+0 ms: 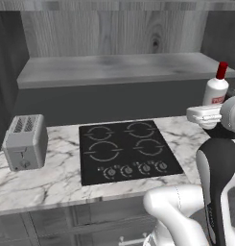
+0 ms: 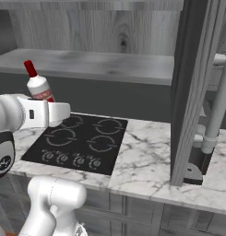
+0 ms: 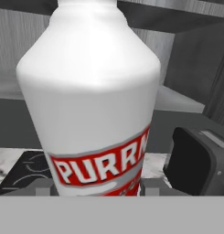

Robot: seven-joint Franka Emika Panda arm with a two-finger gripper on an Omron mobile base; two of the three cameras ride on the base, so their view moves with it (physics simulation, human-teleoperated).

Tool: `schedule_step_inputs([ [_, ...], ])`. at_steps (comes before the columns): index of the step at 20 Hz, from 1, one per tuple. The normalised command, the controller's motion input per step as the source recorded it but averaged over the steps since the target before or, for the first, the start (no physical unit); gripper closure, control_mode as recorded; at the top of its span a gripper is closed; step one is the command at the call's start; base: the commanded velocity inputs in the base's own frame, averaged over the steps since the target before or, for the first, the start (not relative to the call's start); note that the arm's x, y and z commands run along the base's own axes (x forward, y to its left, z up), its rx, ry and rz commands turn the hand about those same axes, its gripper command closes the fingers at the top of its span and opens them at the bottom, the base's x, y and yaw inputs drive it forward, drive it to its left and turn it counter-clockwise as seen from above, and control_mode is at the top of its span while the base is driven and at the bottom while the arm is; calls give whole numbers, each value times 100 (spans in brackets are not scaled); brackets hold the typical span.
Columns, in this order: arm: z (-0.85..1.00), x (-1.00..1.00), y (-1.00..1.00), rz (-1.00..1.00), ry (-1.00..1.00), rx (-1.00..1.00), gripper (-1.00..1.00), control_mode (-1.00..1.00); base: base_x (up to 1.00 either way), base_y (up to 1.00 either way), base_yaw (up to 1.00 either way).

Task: Sort all alcoholic drinks to one cabinet, and non-alcoholic drinks to the other.

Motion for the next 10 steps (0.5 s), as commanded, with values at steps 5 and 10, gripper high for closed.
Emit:
schedule_step_inputs([
  [5, 0, 0, 0, 0, 0, 0, 100, 100, 13, -7, 0],
  [10, 0, 0, 0, 0, 0, 0, 100, 100, 1, -6, 0],
])
